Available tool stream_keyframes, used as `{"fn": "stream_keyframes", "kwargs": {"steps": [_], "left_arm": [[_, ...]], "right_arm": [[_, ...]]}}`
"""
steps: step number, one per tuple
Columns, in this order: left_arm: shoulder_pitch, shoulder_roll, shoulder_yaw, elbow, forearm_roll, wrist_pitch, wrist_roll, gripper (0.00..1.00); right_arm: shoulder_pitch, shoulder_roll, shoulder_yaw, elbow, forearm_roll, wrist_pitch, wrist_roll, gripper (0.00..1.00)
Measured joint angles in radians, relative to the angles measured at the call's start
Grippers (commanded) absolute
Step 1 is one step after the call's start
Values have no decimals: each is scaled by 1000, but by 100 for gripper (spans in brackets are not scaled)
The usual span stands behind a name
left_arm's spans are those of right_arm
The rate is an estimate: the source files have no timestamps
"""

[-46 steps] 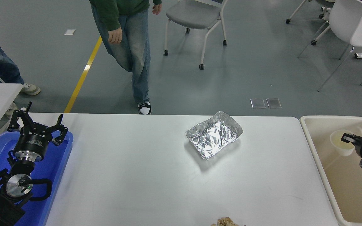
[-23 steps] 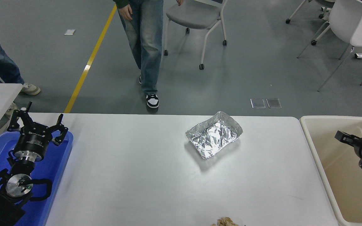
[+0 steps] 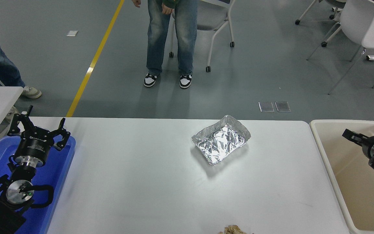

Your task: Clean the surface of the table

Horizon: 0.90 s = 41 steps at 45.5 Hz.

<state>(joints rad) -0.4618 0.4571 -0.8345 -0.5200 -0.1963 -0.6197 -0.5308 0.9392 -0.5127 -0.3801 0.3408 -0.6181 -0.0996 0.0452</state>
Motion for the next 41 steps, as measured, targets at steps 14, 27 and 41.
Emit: {"fn": "stream_keyframes", "kwargs": {"steps": [14,27,41], "left_arm": [[0,0,0,0,0,0,0,100],[0,0,0,0,0,0,0,100],[0,0,0,0,0,0,0,100]], "right_arm": [[91,-102,83,170,22,0,5,99],[141,-187,217,369,27,1,9,99],[155,-247,398,579,30,1,17,99]]}}
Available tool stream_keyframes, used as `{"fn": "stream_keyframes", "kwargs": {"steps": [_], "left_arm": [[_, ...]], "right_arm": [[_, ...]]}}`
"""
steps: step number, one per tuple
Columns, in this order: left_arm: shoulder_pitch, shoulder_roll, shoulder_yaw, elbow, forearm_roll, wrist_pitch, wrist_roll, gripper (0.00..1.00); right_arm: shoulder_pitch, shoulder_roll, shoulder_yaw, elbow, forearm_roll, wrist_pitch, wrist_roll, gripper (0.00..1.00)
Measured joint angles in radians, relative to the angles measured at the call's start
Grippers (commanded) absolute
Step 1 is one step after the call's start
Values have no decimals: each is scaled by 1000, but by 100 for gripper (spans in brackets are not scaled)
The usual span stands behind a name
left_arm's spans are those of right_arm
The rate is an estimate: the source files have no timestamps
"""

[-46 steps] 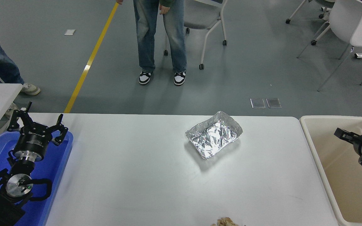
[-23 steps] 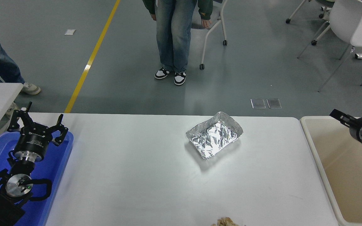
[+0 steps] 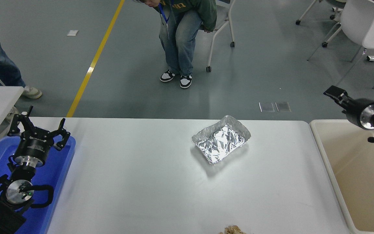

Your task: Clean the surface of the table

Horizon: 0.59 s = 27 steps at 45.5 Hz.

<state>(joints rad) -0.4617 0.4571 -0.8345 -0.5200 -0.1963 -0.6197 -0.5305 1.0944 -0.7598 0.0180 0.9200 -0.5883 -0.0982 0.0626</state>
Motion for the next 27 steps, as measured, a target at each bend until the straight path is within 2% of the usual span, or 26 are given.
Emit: {"fn": "stream_keyframes", "kwargs": {"steps": [27], "left_arm": [[0,0,0,0,0,0,0,100]], "right_arm": [[-4,7,149,229,3,-6,93,99]]}}
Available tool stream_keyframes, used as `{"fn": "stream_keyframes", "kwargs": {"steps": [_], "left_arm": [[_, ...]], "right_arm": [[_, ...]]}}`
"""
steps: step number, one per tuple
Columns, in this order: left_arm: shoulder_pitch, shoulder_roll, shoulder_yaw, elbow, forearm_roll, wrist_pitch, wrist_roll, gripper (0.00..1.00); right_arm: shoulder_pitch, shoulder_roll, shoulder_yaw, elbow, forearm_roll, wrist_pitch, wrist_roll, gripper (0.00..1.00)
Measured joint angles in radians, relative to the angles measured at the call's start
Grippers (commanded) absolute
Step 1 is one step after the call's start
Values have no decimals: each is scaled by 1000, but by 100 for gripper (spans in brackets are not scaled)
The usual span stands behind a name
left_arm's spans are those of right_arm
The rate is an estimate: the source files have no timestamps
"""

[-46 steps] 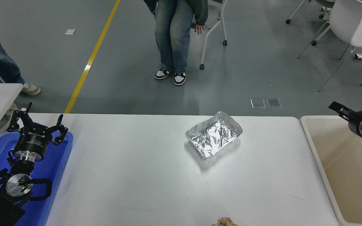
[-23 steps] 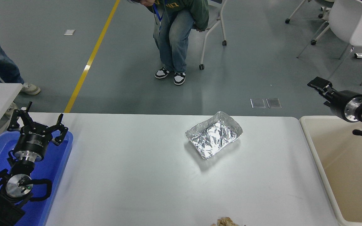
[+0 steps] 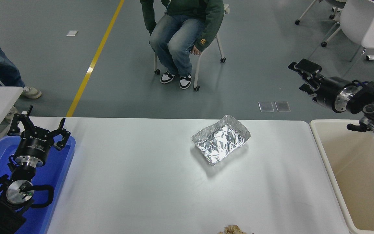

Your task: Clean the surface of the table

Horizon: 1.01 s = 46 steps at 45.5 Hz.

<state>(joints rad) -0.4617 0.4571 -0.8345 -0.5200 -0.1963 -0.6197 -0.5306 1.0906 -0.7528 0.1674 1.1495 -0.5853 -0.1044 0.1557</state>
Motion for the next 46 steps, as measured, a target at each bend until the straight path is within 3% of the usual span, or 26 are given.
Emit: {"fn": "stream_keyframes", "kwargs": {"steps": [28,46], "left_arm": [[0,0,0,0,0,0,0,100],[0,0,0,0,0,0,0,100]], "right_arm": [[-84,108,56,75,206,-6,102,98],[-134,161,65,83,489,-4,173,98]]}}
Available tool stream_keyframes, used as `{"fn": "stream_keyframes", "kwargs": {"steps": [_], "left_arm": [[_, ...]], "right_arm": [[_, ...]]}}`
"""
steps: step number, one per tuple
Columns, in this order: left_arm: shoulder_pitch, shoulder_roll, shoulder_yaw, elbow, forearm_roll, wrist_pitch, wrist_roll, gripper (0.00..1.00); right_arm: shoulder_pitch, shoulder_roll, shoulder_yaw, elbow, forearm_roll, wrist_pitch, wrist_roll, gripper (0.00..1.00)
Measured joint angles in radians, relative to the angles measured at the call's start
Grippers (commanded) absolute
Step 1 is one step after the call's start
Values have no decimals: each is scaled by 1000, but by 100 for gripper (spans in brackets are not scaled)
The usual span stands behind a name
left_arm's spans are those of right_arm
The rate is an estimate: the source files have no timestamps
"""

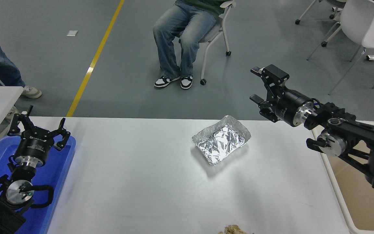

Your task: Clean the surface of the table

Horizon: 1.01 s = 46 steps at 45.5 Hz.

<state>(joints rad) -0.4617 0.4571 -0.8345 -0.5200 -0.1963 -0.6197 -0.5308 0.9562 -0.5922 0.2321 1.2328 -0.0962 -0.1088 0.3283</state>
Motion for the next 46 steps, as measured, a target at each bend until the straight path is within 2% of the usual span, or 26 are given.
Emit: {"fn": "stream_keyframes", "kwargs": {"steps": [17,31,46], "left_arm": [[0,0,0,0,0,0,0,100],[0,0,0,0,0,0,0,100],[0,0,0,0,0,0,0,100]], "right_arm": [[-37,77,15,-17,275,1,16,98],[-86,151,64,-103,386,-1,17,99],[-126,194,85,-216,421,12,11,99]]}}
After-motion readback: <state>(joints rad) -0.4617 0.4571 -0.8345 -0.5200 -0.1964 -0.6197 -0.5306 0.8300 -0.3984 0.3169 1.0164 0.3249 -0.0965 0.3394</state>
